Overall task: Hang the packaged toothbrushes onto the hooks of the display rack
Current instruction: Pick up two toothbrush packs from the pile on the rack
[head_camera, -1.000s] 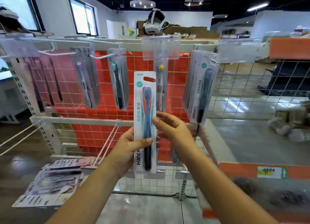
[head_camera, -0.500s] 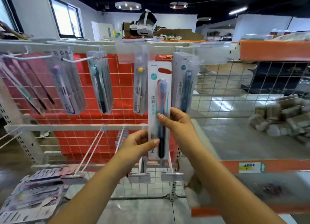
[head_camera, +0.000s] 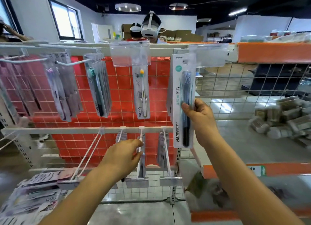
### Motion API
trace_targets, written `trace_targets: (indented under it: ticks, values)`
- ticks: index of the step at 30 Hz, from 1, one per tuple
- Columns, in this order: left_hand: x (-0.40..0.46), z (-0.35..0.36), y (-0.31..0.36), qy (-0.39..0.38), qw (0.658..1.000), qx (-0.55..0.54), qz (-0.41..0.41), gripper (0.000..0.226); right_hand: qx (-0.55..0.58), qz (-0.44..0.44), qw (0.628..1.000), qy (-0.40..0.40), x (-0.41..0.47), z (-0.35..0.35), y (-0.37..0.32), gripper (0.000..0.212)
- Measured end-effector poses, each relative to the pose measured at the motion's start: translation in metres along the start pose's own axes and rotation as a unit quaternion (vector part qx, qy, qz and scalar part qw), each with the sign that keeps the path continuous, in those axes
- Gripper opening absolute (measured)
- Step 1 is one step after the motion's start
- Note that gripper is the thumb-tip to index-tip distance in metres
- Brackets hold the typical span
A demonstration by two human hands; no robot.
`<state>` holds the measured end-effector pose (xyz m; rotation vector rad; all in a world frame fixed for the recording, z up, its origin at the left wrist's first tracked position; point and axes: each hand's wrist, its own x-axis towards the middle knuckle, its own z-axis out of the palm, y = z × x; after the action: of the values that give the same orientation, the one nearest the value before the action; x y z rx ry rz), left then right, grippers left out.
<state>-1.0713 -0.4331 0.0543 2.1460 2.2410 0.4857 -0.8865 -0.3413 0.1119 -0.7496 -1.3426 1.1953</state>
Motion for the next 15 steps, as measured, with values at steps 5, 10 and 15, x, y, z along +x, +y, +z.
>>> trace_targets:
  ticks: [5, 10, 15]
  values:
    - [0.001, 0.001, -0.002, -0.013, 1.000, 0.023, 0.004, 0.031, 0.031, 0.010, 0.999, 0.042, 0.003, -0.007, 0.016, 0.008]
    - [0.001, 0.004, -0.004, -0.020, 1.000, 0.018, 0.004, 0.035, -0.029, -0.014, 0.996, 0.079, 0.012, -0.008, 0.024, 0.016]
    - [0.000, 0.005, -0.003, -0.028, 1.000, 0.009, 0.004, 0.033, -0.100, 0.016, 0.991, 0.089, 0.034, -0.007, 0.023, 0.011]
